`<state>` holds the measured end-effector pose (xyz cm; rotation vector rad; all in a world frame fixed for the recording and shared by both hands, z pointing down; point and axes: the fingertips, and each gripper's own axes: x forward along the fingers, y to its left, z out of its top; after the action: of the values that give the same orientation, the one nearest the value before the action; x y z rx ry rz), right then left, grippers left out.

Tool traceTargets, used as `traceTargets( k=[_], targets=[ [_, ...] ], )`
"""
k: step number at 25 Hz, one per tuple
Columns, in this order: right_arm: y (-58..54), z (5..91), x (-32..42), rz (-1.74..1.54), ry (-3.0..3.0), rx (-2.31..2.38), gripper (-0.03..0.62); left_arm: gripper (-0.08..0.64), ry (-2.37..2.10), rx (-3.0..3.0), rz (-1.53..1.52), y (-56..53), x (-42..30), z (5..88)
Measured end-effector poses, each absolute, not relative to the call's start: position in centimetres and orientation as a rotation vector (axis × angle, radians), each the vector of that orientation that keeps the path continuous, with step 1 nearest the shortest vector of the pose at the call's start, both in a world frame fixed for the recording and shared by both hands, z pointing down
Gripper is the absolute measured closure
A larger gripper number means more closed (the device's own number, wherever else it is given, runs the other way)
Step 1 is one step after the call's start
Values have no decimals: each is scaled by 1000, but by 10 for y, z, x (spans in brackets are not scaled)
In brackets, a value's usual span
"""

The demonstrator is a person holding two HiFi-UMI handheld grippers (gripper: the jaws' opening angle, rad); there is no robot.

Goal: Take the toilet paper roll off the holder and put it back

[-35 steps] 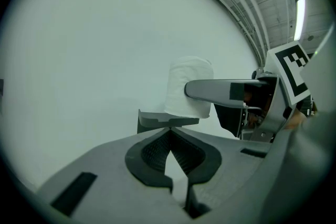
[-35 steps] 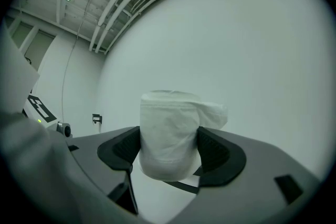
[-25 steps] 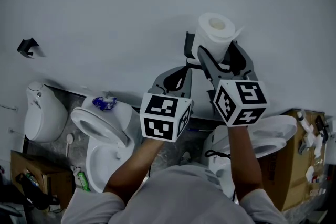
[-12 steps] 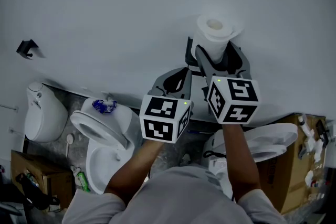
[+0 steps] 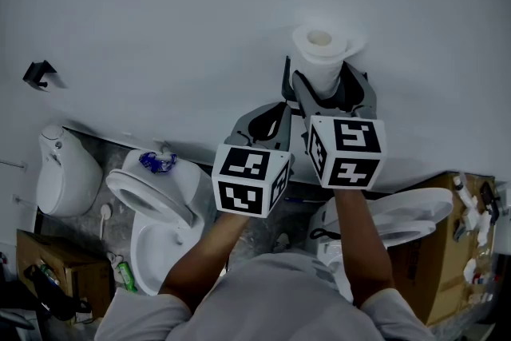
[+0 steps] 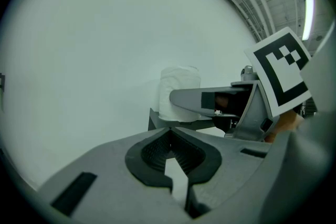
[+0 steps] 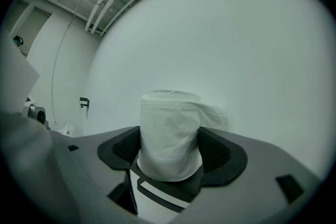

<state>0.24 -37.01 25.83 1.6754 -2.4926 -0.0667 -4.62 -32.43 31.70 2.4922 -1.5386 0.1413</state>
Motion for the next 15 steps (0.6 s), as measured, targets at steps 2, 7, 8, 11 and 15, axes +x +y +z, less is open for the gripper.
traceTargets(
  k=[2, 7, 8, 11, 15],
  targets=[
    [-370, 260, 4, -35, -2489, 1676, 255, 557, -1540, 2493, 143, -323, -46, 317],
    [-371, 260, 5, 29, -2502, 1686, 255, 557, -1548, 2487, 139, -320, -53, 316],
    [-370, 259, 5, 30, -2504, 1691, 255, 557, -1548, 2486, 138, -319, -54, 315],
    [-367, 259, 7, 33, -2512, 1697, 255, 557, -1548, 2489, 139, -316, -53, 315],
    [-363, 257, 9, 42, -2532, 1697, 255, 555, -1546, 2496, 142, -312, -49, 315]
  ],
)
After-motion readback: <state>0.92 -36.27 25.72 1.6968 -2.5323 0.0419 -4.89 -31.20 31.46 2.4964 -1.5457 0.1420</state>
